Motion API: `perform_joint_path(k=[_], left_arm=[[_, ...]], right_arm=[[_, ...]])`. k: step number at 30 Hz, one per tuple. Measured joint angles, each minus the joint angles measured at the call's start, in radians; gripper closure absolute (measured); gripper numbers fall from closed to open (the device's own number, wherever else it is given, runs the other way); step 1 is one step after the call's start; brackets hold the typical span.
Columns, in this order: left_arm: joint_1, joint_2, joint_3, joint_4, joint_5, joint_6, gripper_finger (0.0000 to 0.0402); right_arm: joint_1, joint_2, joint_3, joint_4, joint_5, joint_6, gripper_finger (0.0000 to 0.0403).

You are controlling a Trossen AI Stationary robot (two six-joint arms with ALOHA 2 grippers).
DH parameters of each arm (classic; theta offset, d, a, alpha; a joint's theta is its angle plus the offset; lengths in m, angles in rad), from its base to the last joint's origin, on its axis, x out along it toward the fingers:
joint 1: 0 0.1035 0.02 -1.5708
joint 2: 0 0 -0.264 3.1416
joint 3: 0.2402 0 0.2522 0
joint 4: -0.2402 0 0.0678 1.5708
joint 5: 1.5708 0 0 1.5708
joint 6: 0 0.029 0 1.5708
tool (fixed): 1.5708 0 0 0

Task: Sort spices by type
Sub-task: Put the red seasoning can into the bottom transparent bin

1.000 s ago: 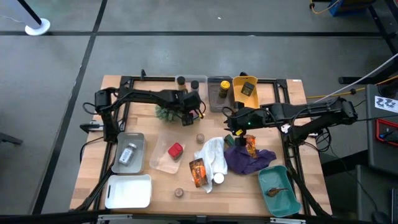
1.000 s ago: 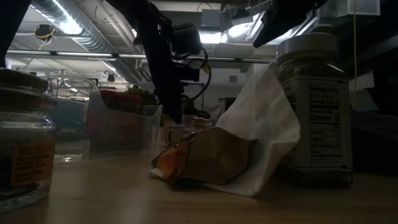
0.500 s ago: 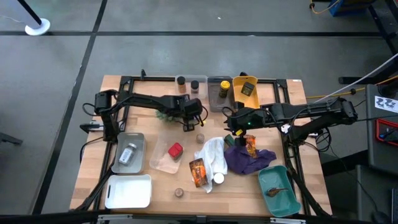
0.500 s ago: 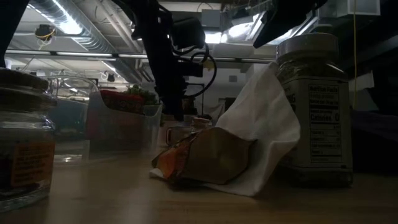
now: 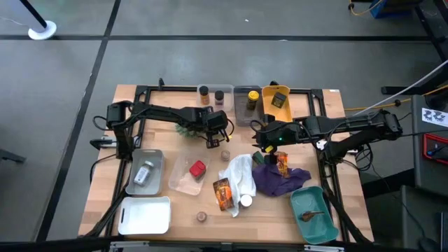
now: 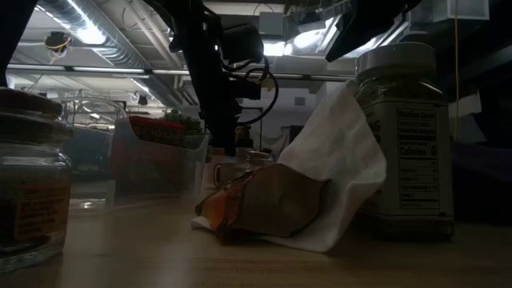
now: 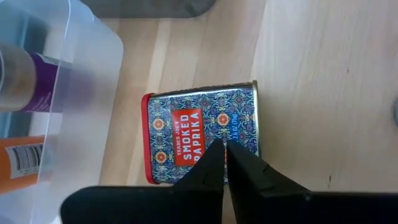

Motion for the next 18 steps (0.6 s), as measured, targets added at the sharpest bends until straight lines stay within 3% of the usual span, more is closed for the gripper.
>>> perform_joint_path(k=[18], left_arm=[[-0.018,0.052,0.001,0.024,-0.008,0.010,0.0400]], right_arm=[[0.000,-0.001,0.000,0.000,0.000,0.000,0.0272]])
